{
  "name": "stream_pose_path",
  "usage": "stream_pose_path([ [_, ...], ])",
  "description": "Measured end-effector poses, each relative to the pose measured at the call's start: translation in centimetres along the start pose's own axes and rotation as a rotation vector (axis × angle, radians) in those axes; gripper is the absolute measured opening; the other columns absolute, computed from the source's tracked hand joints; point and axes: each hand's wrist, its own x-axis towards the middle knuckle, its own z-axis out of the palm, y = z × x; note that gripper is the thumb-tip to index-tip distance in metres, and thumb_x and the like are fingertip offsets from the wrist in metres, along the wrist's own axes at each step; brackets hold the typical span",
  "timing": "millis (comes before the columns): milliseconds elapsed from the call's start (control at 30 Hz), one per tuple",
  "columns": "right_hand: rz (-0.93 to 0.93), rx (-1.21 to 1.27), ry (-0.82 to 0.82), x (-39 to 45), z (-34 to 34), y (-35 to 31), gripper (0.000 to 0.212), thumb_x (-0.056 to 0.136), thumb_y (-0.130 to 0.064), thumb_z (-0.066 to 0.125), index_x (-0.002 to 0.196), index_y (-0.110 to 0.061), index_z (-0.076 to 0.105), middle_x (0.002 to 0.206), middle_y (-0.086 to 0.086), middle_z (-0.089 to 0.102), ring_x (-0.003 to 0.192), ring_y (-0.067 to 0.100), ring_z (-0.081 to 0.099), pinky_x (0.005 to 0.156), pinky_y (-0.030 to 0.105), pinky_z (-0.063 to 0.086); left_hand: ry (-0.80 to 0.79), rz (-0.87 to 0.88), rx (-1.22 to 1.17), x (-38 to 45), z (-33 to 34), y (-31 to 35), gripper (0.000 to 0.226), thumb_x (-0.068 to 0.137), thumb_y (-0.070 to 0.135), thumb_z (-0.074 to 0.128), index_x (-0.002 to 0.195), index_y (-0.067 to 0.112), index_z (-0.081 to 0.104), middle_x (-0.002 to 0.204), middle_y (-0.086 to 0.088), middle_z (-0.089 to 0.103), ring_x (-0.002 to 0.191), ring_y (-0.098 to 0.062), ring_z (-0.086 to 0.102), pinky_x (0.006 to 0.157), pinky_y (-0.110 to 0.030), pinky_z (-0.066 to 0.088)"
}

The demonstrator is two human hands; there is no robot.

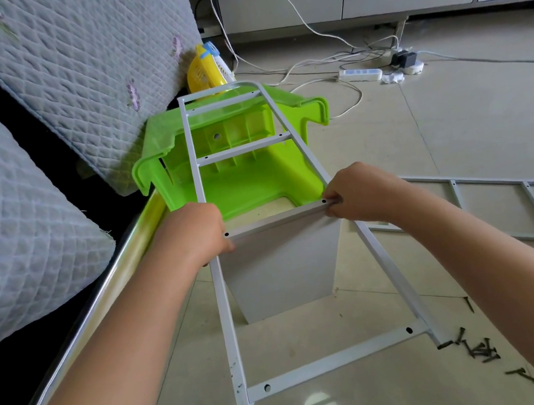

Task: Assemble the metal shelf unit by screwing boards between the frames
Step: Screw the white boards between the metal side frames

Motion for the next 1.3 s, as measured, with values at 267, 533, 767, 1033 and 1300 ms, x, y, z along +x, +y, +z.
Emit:
stream_pose_path([
  [267, 0.034, 0.407, 0.081, -1.1, 0.3, 1.9, 0.030, 0.088, -0.024, 0.059, 0.117, -0.019, 0.064, 0.066, -0.007, 0.052, 0.066, 0.009, 0.047, 0.054, 0.009, 0.034, 0.012, -0.079, 0.000, -0.7, 0.2, 0.3, 0.031, 0.086, 0.039, 0.062, 0.088, 0.008, 0.065, 0.091, -0.017, 0.061, 0.077, -0.026, 0.054, 0.070, -0.033, 0.048],
  [533, 0.130, 0.611, 0.138, -1.3, 0.7, 2.4, 0.038, 0.086, 0.003, 0.042, 0.107, -0.015, 0.069, 0.077, 0.007, 0.065, 0.069, 0.017, 0.063, 0.052, -0.001, 0.040, 0.201, 0.109, -0.013, -1.0, 1.1, 4.3, 0.050, 0.090, 0.045, 0.051, 0.130, 0.016, 0.050, 0.139, -0.010, 0.040, 0.128, -0.027, 0.038, 0.099, -0.036, 0.039],
  [767, 0.196, 1.075, 0.057, -1.7, 2.0, 3.9, 0.040, 0.087, 0.013, 0.030, 0.105, -0.002, 0.062, 0.087, 0.019, 0.063, 0.051, 0.008, 0.062, 0.064, 0.021, 0.056, 0.236, 0.300, -0.136, 0.4, 2.5, 8.0, 0.036, 0.098, 0.030, 0.036, 0.128, 0.012, 0.046, 0.123, -0.007, 0.053, 0.113, -0.027, 0.050, 0.080, -0.033, 0.041],
  [1033, 0.270, 0.995, 0.028, -2.7, 2.7, 6.6, 0.031, 0.091, 0.007, 0.034, 0.106, 0.003, 0.061, 0.078, 0.008, 0.060, 0.065, 0.017, 0.059, 0.059, 0.016, 0.052, 0.277, 0.254, -0.221, 1.2, 2.4, 9.4, 0.054, 0.098, 0.035, 0.035, 0.146, 0.012, 0.023, 0.147, -0.013, 0.030, 0.133, -0.029, 0.032, 0.103, -0.038, 0.033],
  [1300, 0.535, 0.653, -0.200, -5.0, 9.4, 12.6, 0.026, 0.089, -0.002, 0.041, 0.105, 0.001, 0.062, 0.086, 0.011, 0.061, 0.071, 0.021, 0.058, 0.061, 0.022, 0.048, 0.226, 0.080, -0.186, 1.6, 1.9, 13.8, 0.061, 0.094, 0.049, 0.036, 0.139, 0.008, 0.030, 0.142, -0.015, 0.032, 0.128, -0.033, 0.035, 0.095, -0.046, 0.038],
])
